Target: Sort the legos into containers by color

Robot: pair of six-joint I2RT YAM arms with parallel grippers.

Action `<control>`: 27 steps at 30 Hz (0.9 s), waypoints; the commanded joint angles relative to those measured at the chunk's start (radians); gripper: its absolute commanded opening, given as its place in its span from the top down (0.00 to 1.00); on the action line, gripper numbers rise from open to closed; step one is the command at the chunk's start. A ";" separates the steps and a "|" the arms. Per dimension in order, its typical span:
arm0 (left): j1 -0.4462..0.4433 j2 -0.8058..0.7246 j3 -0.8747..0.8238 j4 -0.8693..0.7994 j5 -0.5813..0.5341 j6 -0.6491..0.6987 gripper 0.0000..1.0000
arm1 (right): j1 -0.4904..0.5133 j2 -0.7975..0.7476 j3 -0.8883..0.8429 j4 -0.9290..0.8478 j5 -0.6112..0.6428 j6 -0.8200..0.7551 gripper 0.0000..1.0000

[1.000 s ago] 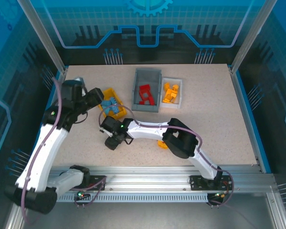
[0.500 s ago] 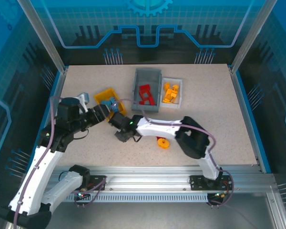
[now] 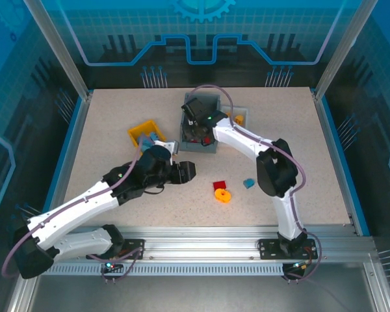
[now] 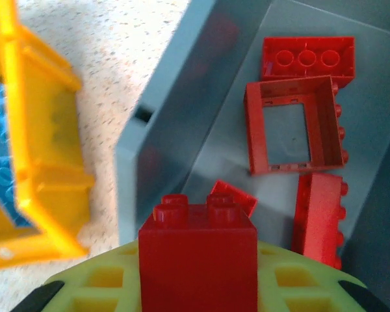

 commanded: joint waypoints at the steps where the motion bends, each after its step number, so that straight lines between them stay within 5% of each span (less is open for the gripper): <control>1: -0.039 0.018 -0.035 0.074 -0.132 -0.030 0.37 | -0.029 0.101 0.129 -0.087 -0.093 0.029 0.75; 14: -0.116 0.175 -0.013 0.113 -0.131 -0.002 0.36 | -0.046 0.102 0.160 -0.121 -0.091 0.044 0.45; 27: -0.138 0.268 0.087 0.134 -0.067 0.084 0.34 | -0.053 -0.354 -0.136 -0.043 0.014 0.048 0.49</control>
